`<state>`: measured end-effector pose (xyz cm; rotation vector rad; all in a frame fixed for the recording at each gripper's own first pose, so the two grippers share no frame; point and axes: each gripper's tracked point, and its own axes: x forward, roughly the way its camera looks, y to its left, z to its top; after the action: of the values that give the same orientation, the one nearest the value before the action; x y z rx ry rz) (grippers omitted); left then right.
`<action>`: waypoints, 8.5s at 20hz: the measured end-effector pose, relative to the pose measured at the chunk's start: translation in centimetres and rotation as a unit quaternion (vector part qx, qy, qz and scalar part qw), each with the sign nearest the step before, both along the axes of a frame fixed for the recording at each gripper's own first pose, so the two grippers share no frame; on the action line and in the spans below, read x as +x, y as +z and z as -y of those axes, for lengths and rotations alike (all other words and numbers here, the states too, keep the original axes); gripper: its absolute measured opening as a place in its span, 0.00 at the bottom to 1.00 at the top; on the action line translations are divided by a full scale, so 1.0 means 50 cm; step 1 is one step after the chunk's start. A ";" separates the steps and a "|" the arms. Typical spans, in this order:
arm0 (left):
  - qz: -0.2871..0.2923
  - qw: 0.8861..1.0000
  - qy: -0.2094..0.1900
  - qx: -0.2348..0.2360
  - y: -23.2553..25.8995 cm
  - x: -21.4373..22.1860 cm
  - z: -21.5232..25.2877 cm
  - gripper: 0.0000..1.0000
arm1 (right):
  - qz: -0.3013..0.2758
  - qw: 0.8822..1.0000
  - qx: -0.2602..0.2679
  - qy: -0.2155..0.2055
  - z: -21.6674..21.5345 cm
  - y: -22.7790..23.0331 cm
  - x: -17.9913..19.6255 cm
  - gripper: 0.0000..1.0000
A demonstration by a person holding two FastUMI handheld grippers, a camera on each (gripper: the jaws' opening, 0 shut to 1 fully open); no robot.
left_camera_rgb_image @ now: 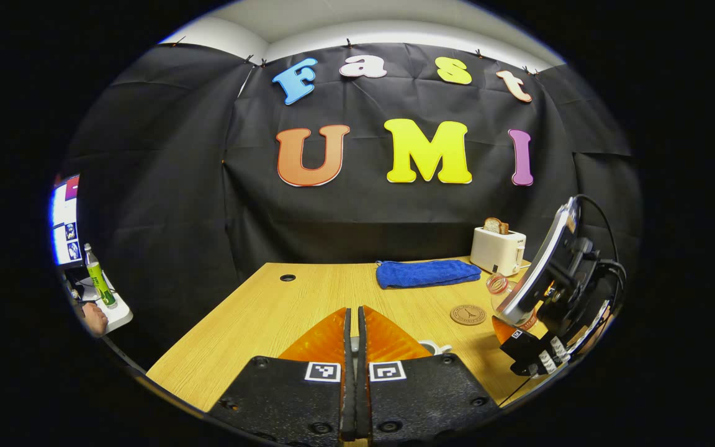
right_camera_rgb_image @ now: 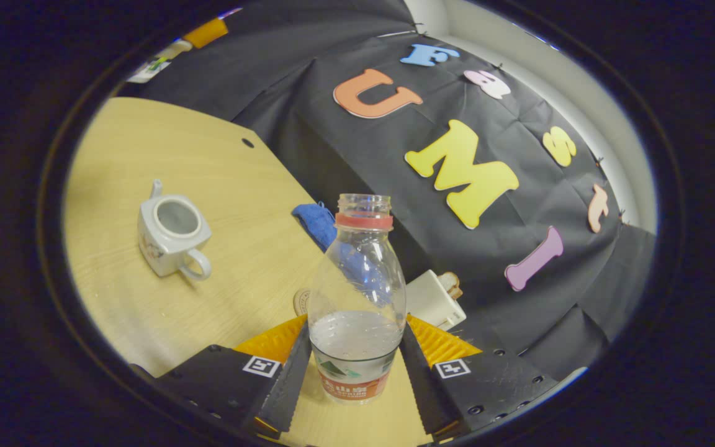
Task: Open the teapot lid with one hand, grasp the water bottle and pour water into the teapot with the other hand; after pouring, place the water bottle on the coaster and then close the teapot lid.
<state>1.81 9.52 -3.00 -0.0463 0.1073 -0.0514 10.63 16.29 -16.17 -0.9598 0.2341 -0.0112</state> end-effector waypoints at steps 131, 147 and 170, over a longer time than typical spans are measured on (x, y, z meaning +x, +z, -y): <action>-0.040 0.999 0.020 0.024 -0.061 0.036 -0.003 0.03 | 0.012 0.897 0.442 0.005 0.012 0.024 0.255 0.77; -0.039 0.999 0.014 0.036 -0.058 0.032 0.016 0.04 | 0.004 0.889 0.458 0.021 0.027 0.064 0.203 0.96; -0.012 0.999 -0.031 0.011 -0.061 0.061 0.103 0.03 | 0.083 0.904 0.418 0.014 0.242 0.229 -0.124 0.92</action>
<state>4.84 4.34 -6.07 -0.0223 0.1341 -0.1120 4.41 4.18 -4.71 -0.0985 0.0485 0.0320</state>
